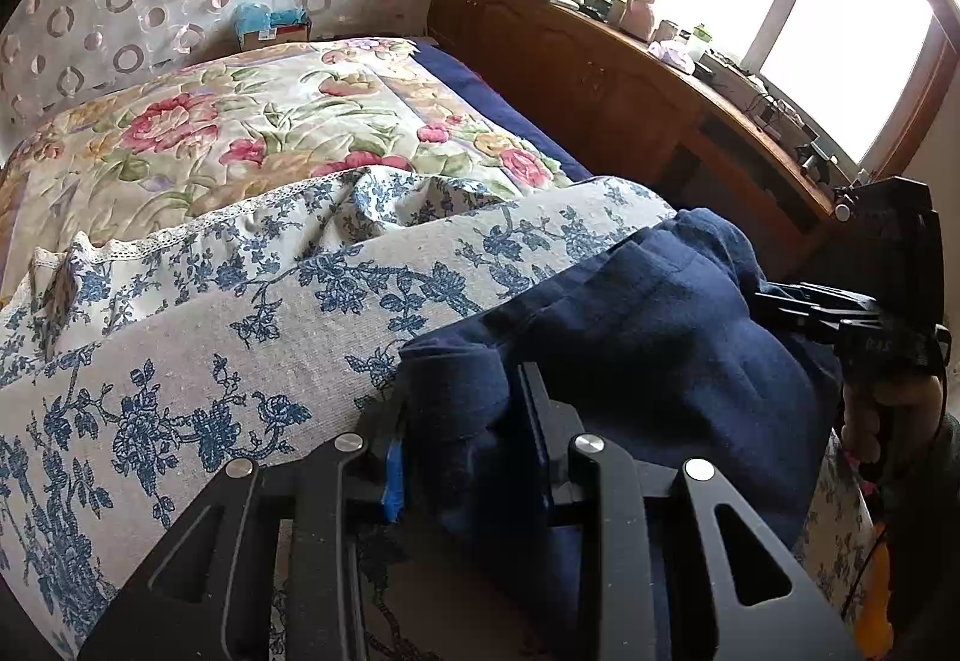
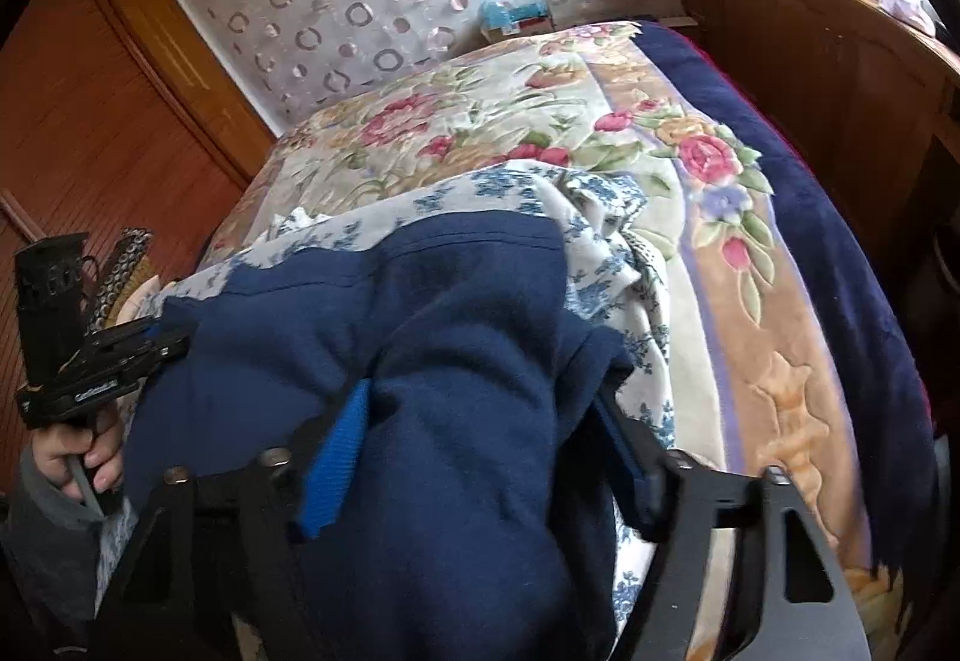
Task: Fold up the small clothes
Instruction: 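Grasp the folded navy shirt bundle with both grippers and lift it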
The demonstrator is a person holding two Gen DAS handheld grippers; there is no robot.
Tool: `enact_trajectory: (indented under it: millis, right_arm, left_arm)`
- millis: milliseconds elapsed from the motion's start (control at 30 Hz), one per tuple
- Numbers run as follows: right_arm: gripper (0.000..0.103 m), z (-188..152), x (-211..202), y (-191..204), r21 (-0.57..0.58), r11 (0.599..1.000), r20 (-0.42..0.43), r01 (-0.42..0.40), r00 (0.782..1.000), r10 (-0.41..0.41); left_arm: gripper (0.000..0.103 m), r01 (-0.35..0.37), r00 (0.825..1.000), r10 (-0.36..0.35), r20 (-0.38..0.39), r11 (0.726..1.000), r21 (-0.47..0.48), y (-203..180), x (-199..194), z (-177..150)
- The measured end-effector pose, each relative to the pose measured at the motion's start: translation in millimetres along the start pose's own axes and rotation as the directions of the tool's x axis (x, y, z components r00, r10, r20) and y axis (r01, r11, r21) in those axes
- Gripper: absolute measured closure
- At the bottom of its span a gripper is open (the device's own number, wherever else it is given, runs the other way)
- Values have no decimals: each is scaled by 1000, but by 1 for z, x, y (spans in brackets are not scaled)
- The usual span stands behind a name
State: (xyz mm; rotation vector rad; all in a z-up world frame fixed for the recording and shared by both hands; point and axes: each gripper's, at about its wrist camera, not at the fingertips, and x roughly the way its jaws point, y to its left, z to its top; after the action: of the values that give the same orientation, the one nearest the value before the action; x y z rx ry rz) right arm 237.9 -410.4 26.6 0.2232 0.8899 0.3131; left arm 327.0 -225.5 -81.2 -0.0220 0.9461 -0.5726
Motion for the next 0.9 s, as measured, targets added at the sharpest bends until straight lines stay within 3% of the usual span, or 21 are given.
enact_trajectory:
  millis: [67, 167, 233, 300, 467, 667, 900]
  right_arm:
    - [41, 0, 0, 1, -9, 1000, 1, 15, 1000, -15]
    - [49, -2, -3, 3, -27, 999, 18, 44, 999, -44]
    - [71, -4, -8, 11, -54, 998, 31, 35, 999, -34]
    - [79, -8, -9, 19, -88, 994, 32, 64, 998, -62]
    - [85, -10, -14, 24, -114, 992, 50, 53, 998, -47]
    - [86, -16, -49, 46, -168, 983, 190, 80, 981, -47]
    - [86, -8, -66, 89, -273, 959, 272, 75, 962, 2]
  left_arm:
    - [75, 7, 1000, -7, 2, 1000, 0, 1, 0, 0]
    - [89, 19, 1000, -19, 14, 1000, 0, 0, -3, 0]
    - [91, 18, 1000, -19, 21, 1000, 8, -2, -6, 1]
    - [93, 21, 999, -21, 37, 1000, 20, -6, -11, 0]
    - [94, 37, 991, -42, 124, 999, 39, -16, -41, -1]
    - [94, 39, 970, -55, 237, 997, 72, -31, -93, -3]
    - [94, -60, 935, 36, 354, 997, 57, -14, -162, -11]
